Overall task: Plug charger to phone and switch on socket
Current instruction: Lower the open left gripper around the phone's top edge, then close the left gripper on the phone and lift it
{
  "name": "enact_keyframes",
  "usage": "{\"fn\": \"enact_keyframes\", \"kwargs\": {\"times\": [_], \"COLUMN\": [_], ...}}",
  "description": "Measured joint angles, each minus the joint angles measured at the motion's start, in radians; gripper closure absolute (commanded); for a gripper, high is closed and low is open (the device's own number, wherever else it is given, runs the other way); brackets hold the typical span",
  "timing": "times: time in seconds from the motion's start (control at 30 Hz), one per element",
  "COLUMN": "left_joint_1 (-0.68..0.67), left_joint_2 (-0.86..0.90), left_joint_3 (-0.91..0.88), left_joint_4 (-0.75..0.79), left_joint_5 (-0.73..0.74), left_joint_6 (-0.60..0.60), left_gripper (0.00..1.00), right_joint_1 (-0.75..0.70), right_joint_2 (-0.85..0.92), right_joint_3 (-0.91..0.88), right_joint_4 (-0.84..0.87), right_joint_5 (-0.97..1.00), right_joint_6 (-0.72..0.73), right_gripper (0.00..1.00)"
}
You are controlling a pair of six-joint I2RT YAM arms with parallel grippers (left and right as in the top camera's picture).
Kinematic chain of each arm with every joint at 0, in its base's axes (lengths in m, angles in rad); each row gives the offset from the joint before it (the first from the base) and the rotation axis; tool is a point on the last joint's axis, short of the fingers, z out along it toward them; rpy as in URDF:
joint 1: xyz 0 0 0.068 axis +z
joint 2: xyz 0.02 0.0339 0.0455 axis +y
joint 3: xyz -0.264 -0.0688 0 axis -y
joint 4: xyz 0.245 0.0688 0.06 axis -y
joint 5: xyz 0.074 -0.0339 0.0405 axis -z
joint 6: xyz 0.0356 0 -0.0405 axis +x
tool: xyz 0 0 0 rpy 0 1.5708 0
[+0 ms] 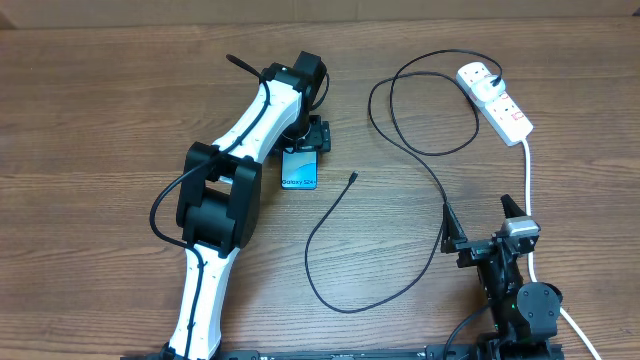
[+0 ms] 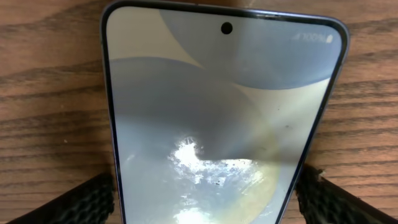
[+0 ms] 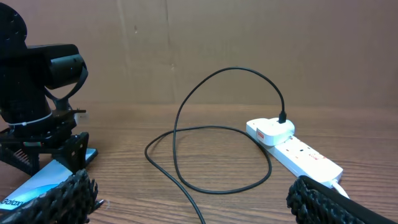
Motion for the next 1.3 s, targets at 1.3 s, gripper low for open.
{"fn": "enact_keyframes", "kwargs": {"times": [1.3], "left_joint_1": [0.003], "left_joint_2": [0.072], "left_joint_3": [0.151], "left_joint_4": [-0.239], "left_joint_5": [0.027], "left_joint_6": [0.0], "left_gripper": [0.27], "right_joint_1": [0.0], "right_joint_2": [0.0], "right_joint_3": [0.0], "right_joint_4": [0.0], "right_joint_5": [0.0], "right_joint_6": [0.0], "right_gripper": [0.0]}}
